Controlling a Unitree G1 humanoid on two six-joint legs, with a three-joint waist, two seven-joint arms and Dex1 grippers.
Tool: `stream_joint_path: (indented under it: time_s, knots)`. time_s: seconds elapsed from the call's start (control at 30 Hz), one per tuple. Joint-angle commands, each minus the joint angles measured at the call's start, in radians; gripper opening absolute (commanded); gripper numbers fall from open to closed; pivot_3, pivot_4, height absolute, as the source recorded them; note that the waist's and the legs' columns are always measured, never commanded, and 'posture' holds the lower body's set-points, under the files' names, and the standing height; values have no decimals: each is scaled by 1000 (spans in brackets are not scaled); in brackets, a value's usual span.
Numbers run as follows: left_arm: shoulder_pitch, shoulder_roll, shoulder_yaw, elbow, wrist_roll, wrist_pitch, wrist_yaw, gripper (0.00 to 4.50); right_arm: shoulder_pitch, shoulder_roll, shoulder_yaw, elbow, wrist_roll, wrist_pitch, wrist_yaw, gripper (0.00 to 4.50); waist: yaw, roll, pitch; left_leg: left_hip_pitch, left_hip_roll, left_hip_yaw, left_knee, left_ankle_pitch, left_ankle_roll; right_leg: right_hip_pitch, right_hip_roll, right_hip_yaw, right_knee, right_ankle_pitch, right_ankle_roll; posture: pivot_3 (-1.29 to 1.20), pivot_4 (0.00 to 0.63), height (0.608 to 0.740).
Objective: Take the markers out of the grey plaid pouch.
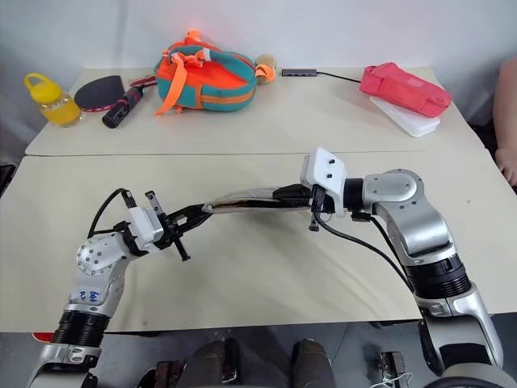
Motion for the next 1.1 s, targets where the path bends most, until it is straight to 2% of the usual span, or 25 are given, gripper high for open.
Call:
stream_joint_path:
  time_s: [0.03,0.27,0.47,0.63,0.77,0.93,1.1]
  knots:
    - [3,-6,-5,-58,7,-2,4,0,-1,19,-36,-23,37,-4,-7,50,0,0,0,0,0,0,0,0,0,0,0,0,0,0,0,0,150,740]
    - [4,-11,-1,-58,8,8,12,0,-2,15,-111,-86,173,78,23,50,0,0,0,0,0,0,0,0,0,0,0,0,0,0,0,0,150,740]
    - [-5,-16,0,-64,1,30,18,0,55,-19,-71,-103,127,41,56,50,0,0,0,0,0,-1,0,0,0,1,0,0,0,0,0,0,150,740]
    - [-2,-17,-1,-71,1,36,14,0,60,-13,-34,-36,15,-59,24,50,-1,0,0,0,0,-1,0,0,0,0,0,0,0,0,0,0,150,740]
    - [-3,-19,-4,-74,1,39,11,0,54,-10,-26,-8,-15,-92,19,50,0,0,0,0,0,0,0,0,0,0,0,0,0,0,0,0,150,740]
    - [-21,-60,-26,-110,-48,116,15,0,14,-114,30,61,-191,-258,62,50,0,0,0,0,0,0,1,0,0,0,0,0,0,0,0,0,150,740]
    - [-28,-169,-74,-195,-147,285,35,0,-63,-238,22,22,-147,-174,212,50,1,0,0,0,0,0,1,0,0,1,0,0,0,0,0,0,150,740]
